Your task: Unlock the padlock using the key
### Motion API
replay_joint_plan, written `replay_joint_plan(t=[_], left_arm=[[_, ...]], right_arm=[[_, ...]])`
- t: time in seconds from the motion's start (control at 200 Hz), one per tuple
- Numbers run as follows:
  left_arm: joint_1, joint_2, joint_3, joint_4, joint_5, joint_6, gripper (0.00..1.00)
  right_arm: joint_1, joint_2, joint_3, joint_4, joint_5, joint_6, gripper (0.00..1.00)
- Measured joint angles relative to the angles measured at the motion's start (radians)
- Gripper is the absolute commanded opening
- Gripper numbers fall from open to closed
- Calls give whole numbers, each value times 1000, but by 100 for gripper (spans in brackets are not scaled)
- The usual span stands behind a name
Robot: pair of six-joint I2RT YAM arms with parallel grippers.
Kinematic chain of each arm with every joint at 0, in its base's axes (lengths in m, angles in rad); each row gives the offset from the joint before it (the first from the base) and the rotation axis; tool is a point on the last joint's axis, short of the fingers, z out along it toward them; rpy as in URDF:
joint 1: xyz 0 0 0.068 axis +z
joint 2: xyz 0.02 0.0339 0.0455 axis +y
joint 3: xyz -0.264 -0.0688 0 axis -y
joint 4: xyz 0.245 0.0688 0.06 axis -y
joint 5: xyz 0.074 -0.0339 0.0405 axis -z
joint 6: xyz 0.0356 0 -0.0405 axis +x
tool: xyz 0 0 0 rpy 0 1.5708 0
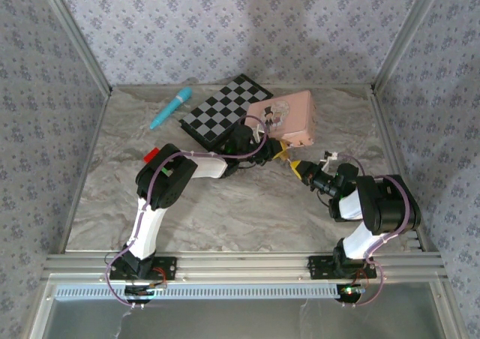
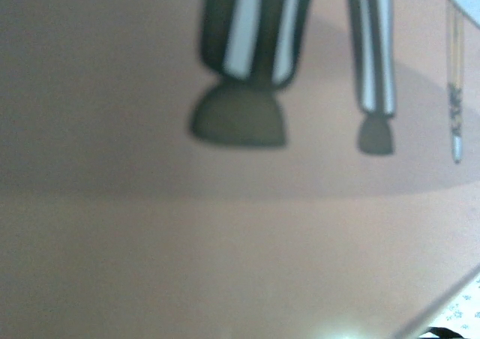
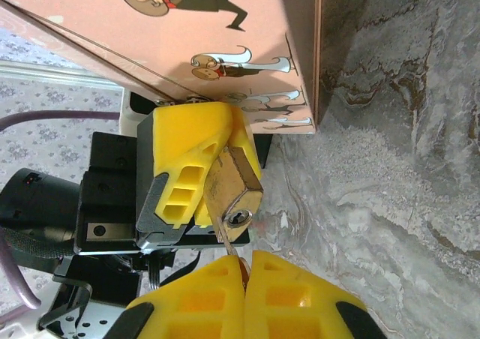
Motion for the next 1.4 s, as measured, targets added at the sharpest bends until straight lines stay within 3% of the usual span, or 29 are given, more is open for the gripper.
replay_joint_plan(t=[1.399], left_arm=[[0,-4,-3,-3,0,-1,0]], right_arm=[[8,39,-20,61,8,18,0]])
